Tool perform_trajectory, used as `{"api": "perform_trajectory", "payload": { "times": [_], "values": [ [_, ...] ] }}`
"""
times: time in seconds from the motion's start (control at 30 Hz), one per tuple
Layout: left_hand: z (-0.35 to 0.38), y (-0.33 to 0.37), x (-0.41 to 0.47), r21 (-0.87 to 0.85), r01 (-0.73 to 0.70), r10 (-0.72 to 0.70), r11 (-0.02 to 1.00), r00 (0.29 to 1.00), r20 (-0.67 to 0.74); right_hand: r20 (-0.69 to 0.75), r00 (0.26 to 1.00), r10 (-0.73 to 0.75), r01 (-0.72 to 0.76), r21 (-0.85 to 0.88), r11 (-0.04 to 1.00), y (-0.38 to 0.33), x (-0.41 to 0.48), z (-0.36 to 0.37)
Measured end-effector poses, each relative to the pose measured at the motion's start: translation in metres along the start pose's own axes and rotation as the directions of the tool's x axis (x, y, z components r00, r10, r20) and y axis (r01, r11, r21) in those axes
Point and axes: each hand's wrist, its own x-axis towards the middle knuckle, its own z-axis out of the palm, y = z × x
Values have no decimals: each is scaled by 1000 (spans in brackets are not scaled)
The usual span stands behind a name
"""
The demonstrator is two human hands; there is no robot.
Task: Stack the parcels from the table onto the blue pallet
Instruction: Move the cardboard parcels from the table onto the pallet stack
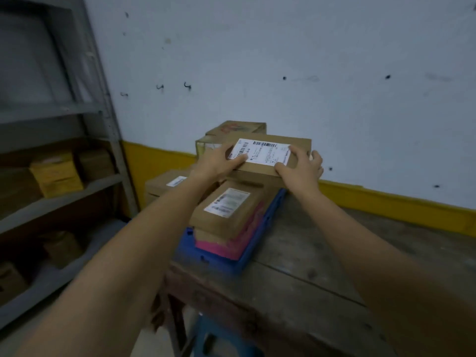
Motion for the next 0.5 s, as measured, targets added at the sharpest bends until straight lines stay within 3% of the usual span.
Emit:
{"api": "perform_trajectory", "payload": {
  "times": [0.23, 0.5],
  "values": [
    [-72, -130, 43, -45, 11, -12, 999, 999, -40, 43, 999, -2, 2, 8, 1000, -60, 15, 131],
    [-65, -213, 92, -85, -9, 13, 996, 999, 45, 208, 973, 101, -79, -110, 991, -62, 54, 220]
  ]
}}
